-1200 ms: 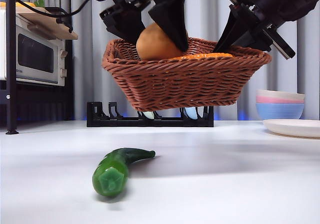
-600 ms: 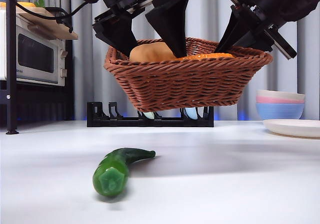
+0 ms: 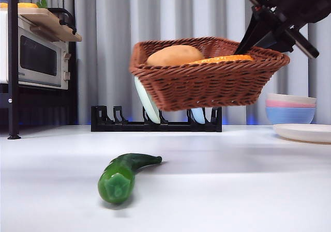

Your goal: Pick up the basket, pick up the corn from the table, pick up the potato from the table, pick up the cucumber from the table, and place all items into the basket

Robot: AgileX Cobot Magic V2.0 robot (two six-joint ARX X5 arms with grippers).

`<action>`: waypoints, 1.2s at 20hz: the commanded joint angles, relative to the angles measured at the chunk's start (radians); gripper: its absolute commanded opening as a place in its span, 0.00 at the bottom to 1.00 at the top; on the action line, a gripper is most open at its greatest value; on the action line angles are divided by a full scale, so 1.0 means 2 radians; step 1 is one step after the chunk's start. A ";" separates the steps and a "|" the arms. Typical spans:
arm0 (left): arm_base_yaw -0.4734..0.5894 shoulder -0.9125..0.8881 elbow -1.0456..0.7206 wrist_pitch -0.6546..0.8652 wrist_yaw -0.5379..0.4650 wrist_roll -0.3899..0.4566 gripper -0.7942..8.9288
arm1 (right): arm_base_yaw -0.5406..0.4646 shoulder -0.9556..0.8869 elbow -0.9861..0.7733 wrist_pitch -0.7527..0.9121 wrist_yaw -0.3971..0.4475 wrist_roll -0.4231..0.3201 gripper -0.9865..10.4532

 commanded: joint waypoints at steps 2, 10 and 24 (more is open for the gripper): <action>-0.025 0.012 -0.057 -0.010 -0.002 -0.049 0.66 | -0.020 -0.002 0.022 0.018 -0.005 0.007 0.08; -0.039 0.015 -0.229 0.119 -0.001 -0.124 0.66 | -0.050 -0.003 0.035 0.016 -0.011 0.007 0.08; 0.019 0.122 -0.323 0.271 0.015 -0.148 0.66 | -0.067 -0.003 0.035 0.015 -0.031 0.007 0.08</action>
